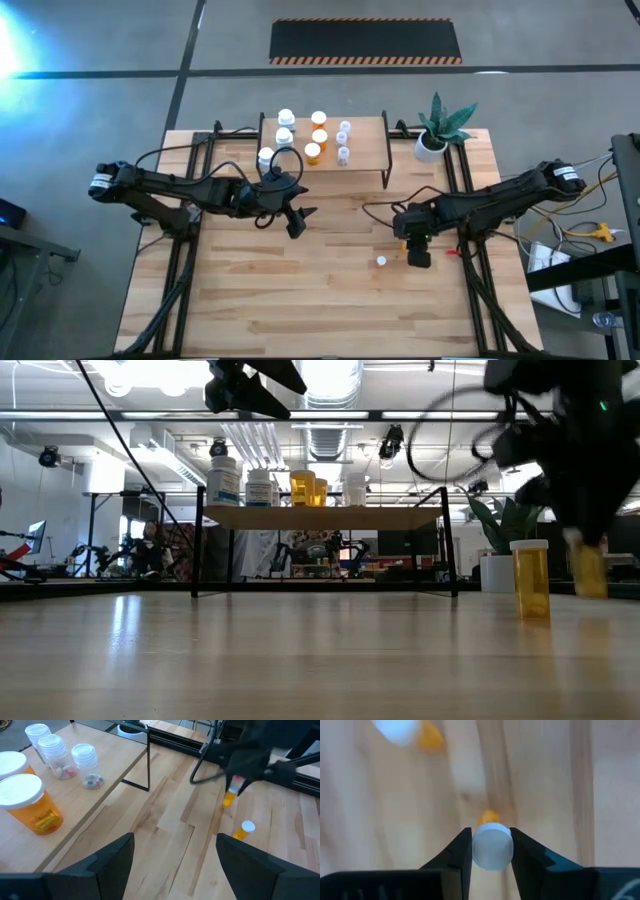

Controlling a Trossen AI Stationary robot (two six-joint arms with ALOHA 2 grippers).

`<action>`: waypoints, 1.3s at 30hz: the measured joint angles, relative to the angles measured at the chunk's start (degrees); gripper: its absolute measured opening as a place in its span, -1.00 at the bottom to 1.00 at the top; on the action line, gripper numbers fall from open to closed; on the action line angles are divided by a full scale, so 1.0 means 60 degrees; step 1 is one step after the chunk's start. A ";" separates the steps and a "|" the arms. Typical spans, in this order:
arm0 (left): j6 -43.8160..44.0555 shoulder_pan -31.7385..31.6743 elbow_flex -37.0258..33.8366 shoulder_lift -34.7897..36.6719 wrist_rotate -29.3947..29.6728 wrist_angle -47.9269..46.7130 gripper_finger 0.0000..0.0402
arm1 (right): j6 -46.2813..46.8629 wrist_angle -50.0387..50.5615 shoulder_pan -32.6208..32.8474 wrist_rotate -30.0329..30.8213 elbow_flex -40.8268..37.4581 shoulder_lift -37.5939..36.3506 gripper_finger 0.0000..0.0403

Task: Pick and place medicine bottles onto shelf by color
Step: Put the right small orange pill bottle on the shelf

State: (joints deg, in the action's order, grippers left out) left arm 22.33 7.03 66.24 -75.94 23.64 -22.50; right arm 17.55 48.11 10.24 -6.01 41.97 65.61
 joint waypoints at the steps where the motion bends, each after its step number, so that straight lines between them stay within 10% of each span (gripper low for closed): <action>1: 0.0000 0.0004 0.0000 0.0000 0.0000 -0.0007 0.32 | 0.0218 0.0059 0.0000 -0.0065 0.0280 -0.0029 -0.53; 22: -0.0586 -0.0740 0.0004 0.0433 -0.2371 -0.0993 0.32 | 0.0687 0.6001 -0.4332 0.3247 1.1816 0.5512 -0.55; 39: -0.0475 -0.0736 0.0000 0.0725 -0.2061 -0.1238 0.32 | -0.2223 0.4902 -0.7215 0.2998 1.3026 0.6982 -0.54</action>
State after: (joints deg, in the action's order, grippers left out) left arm 19.48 2.61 66.24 -71.59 11.27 -29.93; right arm 4.21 77.52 -33.05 11.98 120.13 107.50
